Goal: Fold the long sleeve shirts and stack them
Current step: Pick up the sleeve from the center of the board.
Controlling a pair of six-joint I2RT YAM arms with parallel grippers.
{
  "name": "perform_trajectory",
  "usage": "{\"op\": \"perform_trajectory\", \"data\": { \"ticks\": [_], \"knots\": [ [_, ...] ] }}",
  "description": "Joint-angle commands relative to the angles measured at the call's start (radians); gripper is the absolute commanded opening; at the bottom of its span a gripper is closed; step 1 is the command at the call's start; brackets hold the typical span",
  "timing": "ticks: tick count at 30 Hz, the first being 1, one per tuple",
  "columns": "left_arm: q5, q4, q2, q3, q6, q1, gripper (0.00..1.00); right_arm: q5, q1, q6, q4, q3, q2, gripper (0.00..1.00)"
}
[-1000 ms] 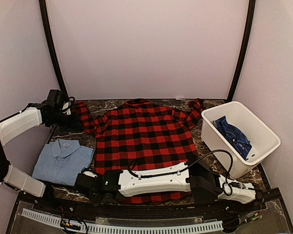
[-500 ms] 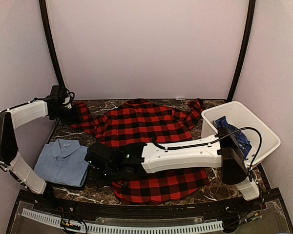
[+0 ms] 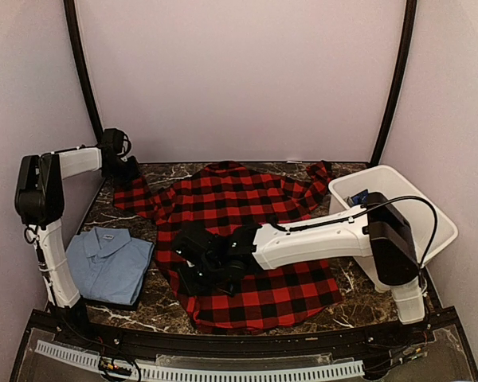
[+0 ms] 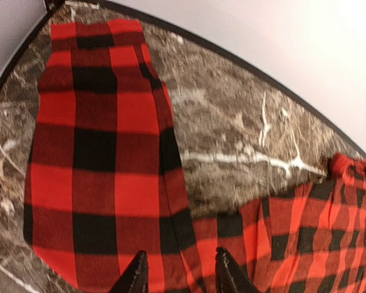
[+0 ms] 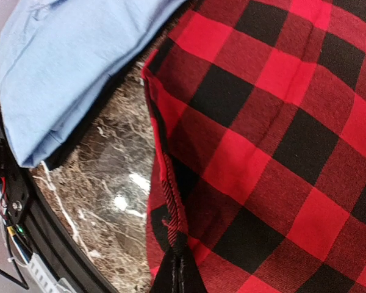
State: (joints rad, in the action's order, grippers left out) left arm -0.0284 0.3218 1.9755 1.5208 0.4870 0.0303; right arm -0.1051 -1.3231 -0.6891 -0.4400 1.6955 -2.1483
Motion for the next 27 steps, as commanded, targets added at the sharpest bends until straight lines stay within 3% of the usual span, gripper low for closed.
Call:
{"op": "perform_trajectory", "data": {
  "ticks": [1, 10, 21, 27],
  "knots": [
    [0.155, 0.030, 0.160, 0.223, 0.027, -0.010, 0.37, 0.041, 0.035, 0.006, 0.090, -0.062, 0.082, 0.00],
    [0.321, 0.098, 0.443, 0.590, -0.015, -0.008, 0.41, 0.120, 0.072, 0.059, 0.139, -0.083, 0.085, 0.00],
    [0.399, 0.171, 0.650, 0.856, -0.047, 0.035, 0.49, 0.161, 0.076, 0.075, 0.193, -0.115, 0.078, 0.00],
    [0.371, 0.188, 0.676, 0.883, -0.040, 0.041, 0.47, 0.173, 0.078, 0.070, 0.217, -0.131, 0.082, 0.00]
  ]
}}
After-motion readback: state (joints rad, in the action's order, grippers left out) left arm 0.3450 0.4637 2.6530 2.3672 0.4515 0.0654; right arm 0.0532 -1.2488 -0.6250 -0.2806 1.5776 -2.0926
